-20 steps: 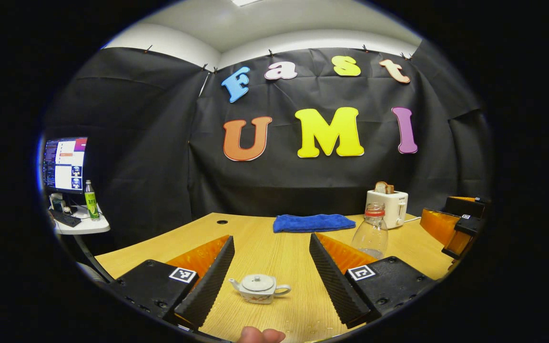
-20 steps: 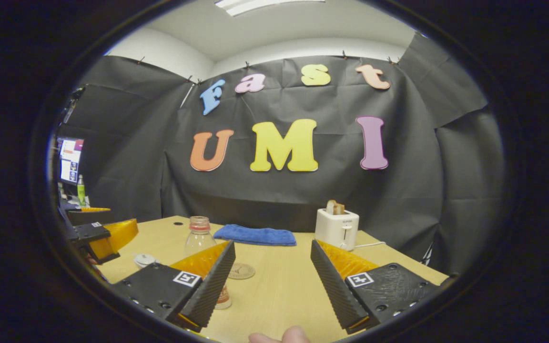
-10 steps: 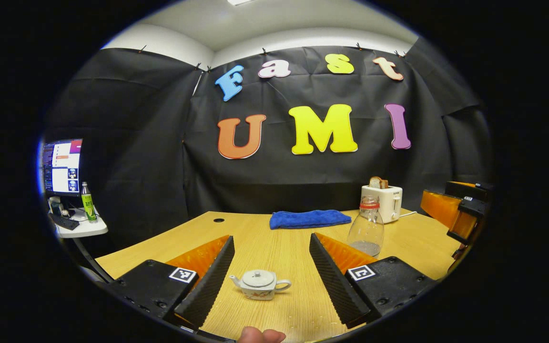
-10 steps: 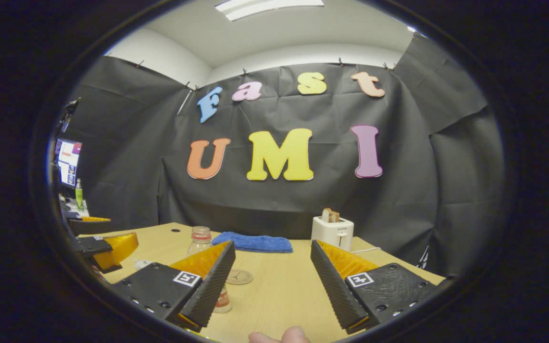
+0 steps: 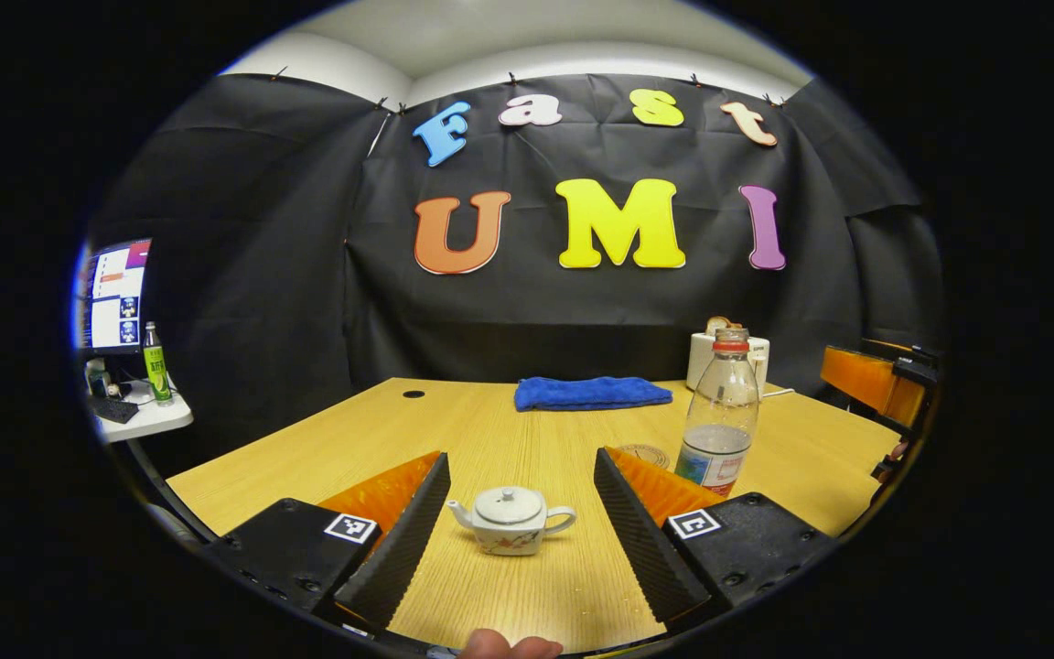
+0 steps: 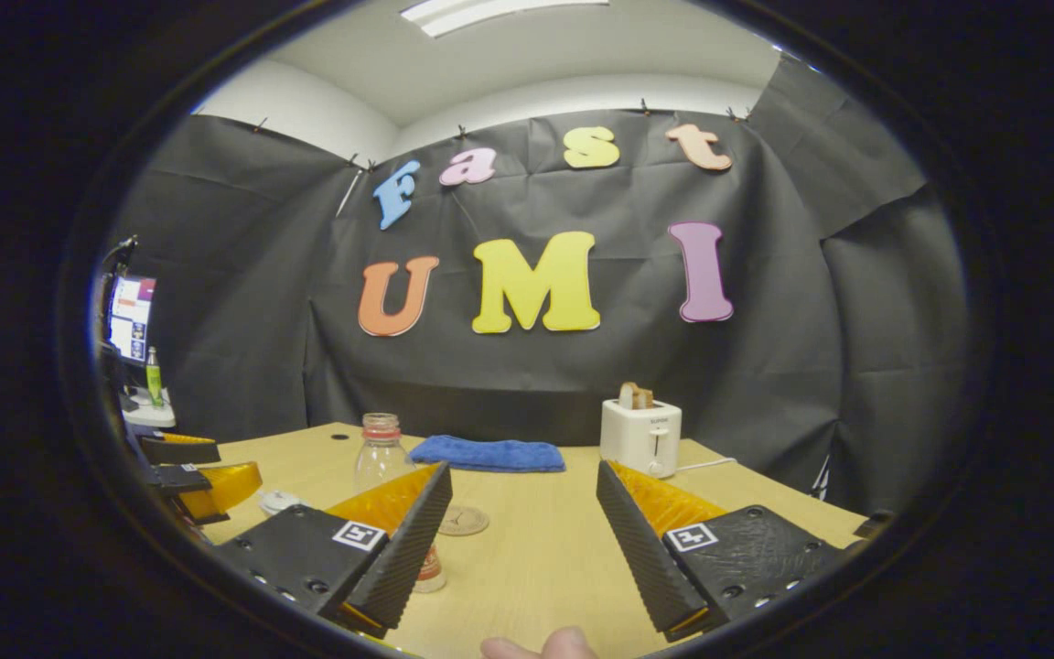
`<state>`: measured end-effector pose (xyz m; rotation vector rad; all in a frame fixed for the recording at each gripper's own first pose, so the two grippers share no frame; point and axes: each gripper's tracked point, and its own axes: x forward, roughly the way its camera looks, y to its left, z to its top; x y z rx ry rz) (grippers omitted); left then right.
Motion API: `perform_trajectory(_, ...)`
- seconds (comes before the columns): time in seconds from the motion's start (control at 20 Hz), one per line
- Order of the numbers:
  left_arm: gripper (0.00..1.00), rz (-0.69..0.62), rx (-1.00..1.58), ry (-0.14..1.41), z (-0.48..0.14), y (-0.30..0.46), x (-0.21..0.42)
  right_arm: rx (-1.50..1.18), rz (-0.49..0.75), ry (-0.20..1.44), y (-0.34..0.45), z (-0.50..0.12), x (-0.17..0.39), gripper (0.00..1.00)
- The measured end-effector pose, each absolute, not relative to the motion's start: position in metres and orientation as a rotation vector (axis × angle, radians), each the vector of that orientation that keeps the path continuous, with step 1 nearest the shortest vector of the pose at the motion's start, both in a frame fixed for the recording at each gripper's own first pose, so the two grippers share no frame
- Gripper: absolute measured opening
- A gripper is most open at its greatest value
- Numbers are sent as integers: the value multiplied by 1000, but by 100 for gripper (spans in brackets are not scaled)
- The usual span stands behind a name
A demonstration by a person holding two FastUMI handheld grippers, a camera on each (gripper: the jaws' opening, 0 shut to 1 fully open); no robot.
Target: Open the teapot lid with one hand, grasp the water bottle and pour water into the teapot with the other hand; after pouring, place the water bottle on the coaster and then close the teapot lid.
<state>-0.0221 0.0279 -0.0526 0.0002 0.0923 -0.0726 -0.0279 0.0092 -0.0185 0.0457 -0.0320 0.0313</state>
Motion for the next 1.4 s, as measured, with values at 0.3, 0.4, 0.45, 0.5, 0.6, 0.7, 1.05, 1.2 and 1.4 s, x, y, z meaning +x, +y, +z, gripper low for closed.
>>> perform_trajectory(0.3, 83, -85, 58, 188, -77, 26, 5, 53, 31, 52, 5, -45, -34, 95)
perform_trajectory(0.4, 76, -86, 64, 221, -85, 27, 10, 50, 24, 56, 0, -45, -36, 97)
perform_trajectory(0.45, 74, -87, 59, 234, -89, 27, 14, 45, 21, 59, -3, -45, -36, 97)
perform_trajectory(0.5, 70, -86, 55, 245, -91, 28, 16, 41, 15, 60, -7, -47, -35, 97)
perform_trajectory(0.6, 61, -66, 53, 265, -97, 35, 23, 42, 7, 64, -12, -48, -34, 95)
perform_trajectory(0.7, 51, -47, 43, 285, -103, 40, 28, 38, 2, 74, -13, -51, -32, 95)
perform_trajectory(1.05, 29, -69, 46, 310, -112, 42, 30, 29, 14, 88, -8, -58, -25, 95)
perform_trajectory(1.2, 20, -92, 71, 316, -112, 39, 31, 25, 12, 91, -7, -59, -24, 95)
perform_trajectory(1.4, 5, -98, 101, 305, -110, 37, 32, 21, 14, 90, -7, -61, -24, 95)
